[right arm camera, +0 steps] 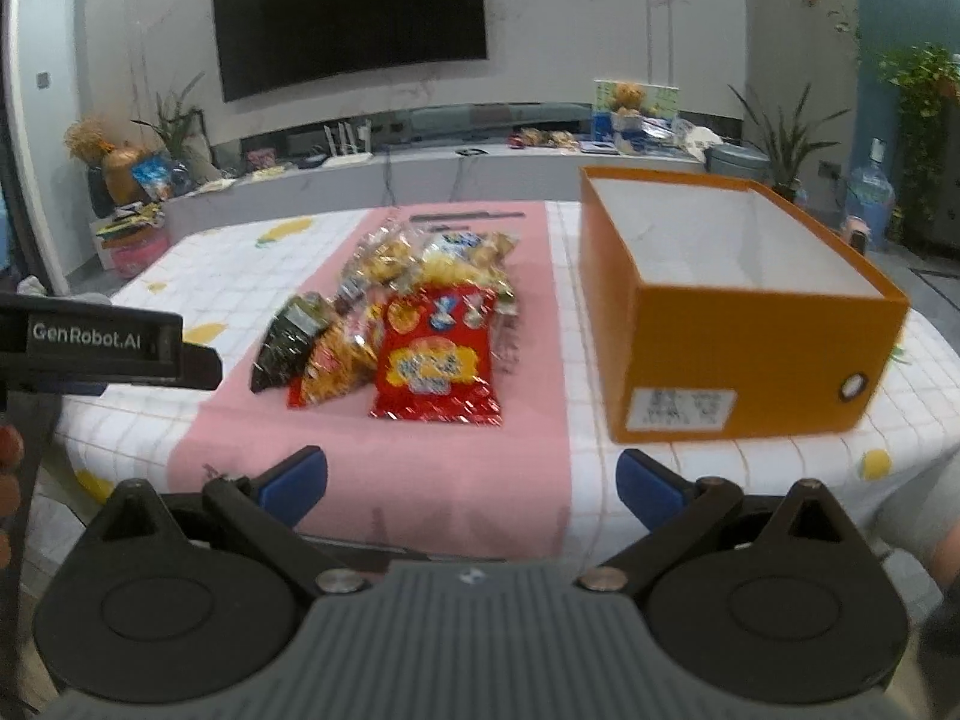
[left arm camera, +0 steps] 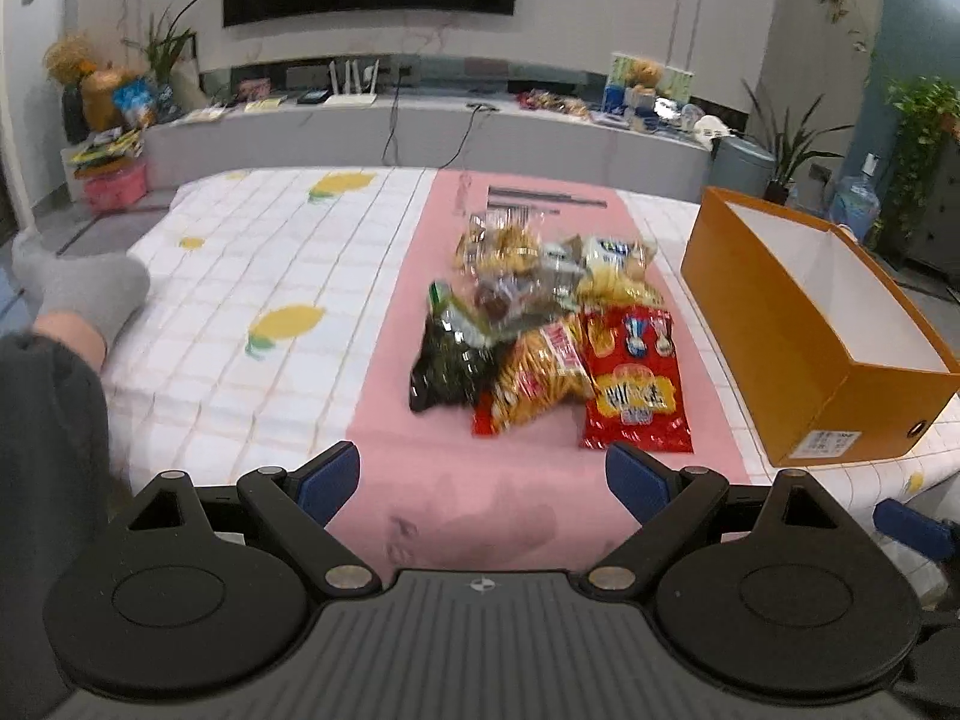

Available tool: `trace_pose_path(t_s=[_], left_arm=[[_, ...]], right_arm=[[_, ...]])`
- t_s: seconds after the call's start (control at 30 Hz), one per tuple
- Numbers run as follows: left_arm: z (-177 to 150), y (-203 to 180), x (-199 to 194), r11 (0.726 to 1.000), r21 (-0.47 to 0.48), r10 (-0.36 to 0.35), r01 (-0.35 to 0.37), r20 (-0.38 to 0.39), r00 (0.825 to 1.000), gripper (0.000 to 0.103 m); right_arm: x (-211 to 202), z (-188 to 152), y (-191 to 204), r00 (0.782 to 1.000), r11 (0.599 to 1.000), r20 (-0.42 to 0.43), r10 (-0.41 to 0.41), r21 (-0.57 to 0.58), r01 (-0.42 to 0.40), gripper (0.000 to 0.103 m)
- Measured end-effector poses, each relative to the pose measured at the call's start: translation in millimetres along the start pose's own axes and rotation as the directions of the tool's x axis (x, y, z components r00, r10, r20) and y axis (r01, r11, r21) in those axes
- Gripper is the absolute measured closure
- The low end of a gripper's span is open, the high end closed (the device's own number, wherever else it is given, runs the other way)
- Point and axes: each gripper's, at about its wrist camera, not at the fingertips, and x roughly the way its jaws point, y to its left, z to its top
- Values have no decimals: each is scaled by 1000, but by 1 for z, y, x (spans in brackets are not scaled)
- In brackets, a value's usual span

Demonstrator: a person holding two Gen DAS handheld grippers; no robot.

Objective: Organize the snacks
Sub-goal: 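Grasp the dark seaweed bag with the left tool while the right tool grasps the red chip bag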

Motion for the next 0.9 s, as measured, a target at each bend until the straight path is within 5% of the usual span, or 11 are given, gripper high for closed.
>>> trace_pose_path(t_s=[0.43, 0.7, 0.9], left_arm=[[33, 67, 46, 993, 64, 95, -98, 56, 994, 0], [36, 82, 79, 995, 65, 74, -75, 8, 997, 0], [34, 81, 93, 997, 63, 44, -42, -33, 998, 0]], right_arm=[[83, 36, 5, 998, 996, 18, 68, 57, -69, 3], [164, 32, -1, 992, 993, -79, -96, 59, 101, 3], [177, 26, 1, 998, 1000, -56, -5, 25, 6, 3]])
